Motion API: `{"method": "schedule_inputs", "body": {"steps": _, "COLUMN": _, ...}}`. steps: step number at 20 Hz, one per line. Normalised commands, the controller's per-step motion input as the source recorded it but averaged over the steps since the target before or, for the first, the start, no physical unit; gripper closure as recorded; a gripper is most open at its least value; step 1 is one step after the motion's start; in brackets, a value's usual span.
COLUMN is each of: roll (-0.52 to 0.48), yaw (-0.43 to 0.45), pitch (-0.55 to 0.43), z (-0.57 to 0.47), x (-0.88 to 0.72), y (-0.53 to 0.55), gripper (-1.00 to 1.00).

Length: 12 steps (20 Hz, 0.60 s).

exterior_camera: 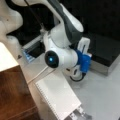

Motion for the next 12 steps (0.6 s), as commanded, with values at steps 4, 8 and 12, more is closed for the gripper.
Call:
{"method": "schedule_inputs", "body": {"steps": 4, "roll": 0.204, "yaw": -0.077, "pitch": -0.051, "z": -0.11, "x": 0.02, "y": 0.00, "gripper": 1.00}}
{"method": "schedule_inputs", "body": {"steps": 8, "roll": 0.192, "yaw": -0.075, "pitch": -0.063, "z": -0.10, "x": 0.02, "y": -0.02, "gripper": 1.00}}
{"method": "schedule_inputs", "body": {"steps": 12, "roll": 0.176, "yaw": -0.063, "pitch": -0.064, "z": -0.08, "x": 0.01, "y": -0.02, "gripper": 1.00}}
